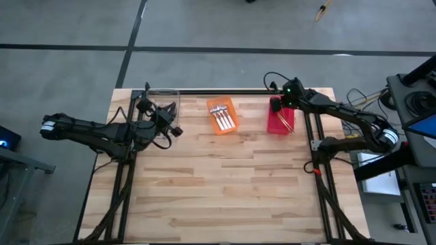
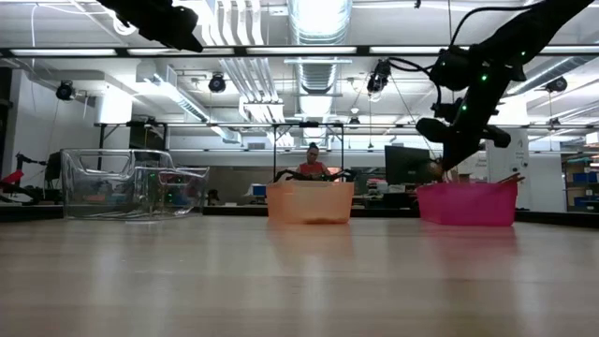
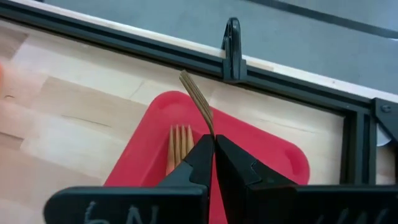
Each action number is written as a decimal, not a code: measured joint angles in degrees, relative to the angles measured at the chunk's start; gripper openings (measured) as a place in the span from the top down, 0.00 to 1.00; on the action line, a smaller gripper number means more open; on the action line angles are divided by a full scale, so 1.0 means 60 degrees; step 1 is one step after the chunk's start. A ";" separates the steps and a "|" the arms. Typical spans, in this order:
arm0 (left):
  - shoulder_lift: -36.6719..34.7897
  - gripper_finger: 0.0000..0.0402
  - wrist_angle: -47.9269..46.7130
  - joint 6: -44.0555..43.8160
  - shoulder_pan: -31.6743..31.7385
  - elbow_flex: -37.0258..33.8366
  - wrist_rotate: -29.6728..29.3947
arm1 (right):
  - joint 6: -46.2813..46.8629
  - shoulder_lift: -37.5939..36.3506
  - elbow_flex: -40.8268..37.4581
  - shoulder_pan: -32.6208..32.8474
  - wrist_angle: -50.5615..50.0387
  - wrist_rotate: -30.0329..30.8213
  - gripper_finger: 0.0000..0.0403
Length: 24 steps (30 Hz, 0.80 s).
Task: Sort silverware by color (type)
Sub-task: Adjust the gold fork
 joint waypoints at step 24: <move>0.0000 1.00 0.0035 -0.0017 0.0004 0.0003 0.0565 | -0.0894 -0.1776 0.0001 0.0388 -0.0672 -0.0004 0.98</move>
